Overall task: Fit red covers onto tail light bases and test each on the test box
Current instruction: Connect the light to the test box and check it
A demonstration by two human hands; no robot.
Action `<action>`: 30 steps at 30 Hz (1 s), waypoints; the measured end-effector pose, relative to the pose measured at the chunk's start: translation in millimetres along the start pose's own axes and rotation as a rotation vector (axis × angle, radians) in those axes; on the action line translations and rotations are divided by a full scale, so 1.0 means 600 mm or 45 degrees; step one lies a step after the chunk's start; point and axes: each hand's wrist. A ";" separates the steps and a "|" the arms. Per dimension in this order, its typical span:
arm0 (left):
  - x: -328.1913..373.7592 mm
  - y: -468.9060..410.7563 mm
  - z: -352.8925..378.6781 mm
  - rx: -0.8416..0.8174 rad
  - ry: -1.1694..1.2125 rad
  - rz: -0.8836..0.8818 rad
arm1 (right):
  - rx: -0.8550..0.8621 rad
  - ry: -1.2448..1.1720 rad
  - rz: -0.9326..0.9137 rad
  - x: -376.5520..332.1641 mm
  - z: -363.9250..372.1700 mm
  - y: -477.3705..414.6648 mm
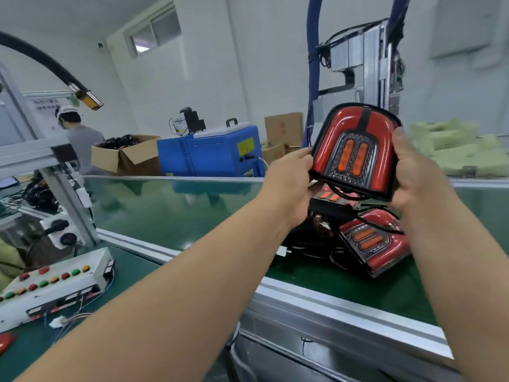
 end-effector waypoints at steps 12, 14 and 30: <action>-0.116 0.001 0.136 -0.356 -0.366 -0.106 | 0.319 0.070 0.043 -0.044 -0.180 -0.012; -0.138 0.008 0.149 -0.370 -0.399 -0.126 | 0.368 0.135 0.086 -0.040 -0.208 -0.012; -0.191 0.045 0.156 -0.290 -0.807 -0.111 | 0.621 0.766 0.191 0.022 -0.269 -0.029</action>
Point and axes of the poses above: each hand's wrist, its own y-axis away from the middle knuckle, its own z-axis out of the palm, x = y × z, and after that the axes turned 7 degrees about -y, right-handed
